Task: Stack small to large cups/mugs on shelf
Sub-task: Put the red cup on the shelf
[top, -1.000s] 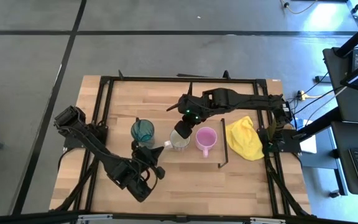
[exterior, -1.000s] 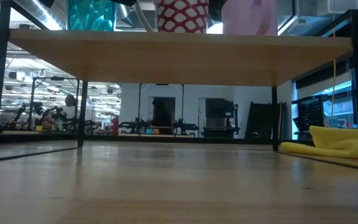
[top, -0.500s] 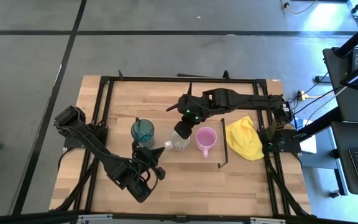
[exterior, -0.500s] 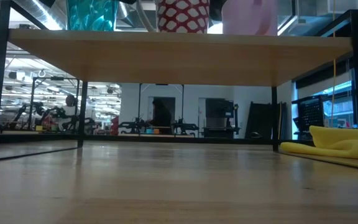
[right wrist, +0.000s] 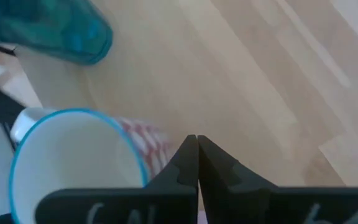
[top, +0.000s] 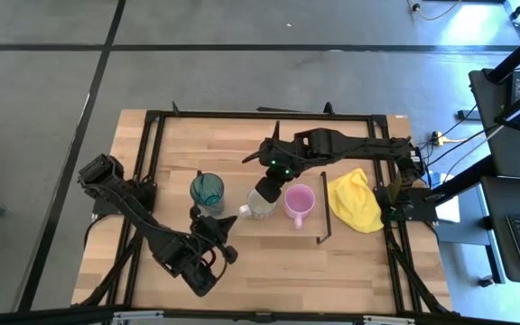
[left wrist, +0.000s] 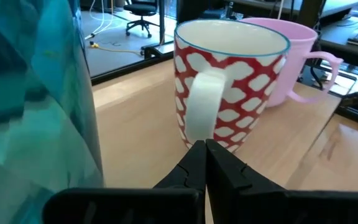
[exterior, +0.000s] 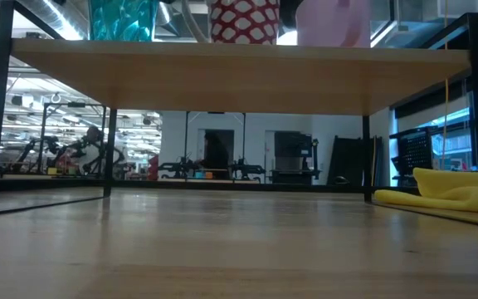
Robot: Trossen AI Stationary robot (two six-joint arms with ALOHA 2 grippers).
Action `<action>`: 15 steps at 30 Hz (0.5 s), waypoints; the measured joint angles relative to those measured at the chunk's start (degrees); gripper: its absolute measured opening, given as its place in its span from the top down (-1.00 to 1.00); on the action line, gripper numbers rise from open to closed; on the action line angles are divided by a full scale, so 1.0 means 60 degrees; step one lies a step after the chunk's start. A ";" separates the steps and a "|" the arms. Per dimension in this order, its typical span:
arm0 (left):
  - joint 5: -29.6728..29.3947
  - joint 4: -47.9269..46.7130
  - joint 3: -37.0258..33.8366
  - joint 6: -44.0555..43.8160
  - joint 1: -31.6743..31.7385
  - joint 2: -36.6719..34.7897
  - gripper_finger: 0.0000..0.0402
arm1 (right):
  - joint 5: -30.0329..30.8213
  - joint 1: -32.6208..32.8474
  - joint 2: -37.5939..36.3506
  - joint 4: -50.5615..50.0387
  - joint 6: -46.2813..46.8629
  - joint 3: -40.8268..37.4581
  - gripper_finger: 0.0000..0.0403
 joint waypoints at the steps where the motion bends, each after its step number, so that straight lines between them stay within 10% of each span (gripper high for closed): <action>1: 0.0000 -0.0009 0.0000 0.0000 0.0029 0.0000 1.00 | -0.0016 0.0043 0.0000 -0.0003 0.0002 0.0000 0.99; 15: 0.0149 -0.0092 0.0000 0.0492 0.0364 0.0000 1.00 | -0.0195 0.0383 0.0000 -0.0083 0.0038 0.0000 0.99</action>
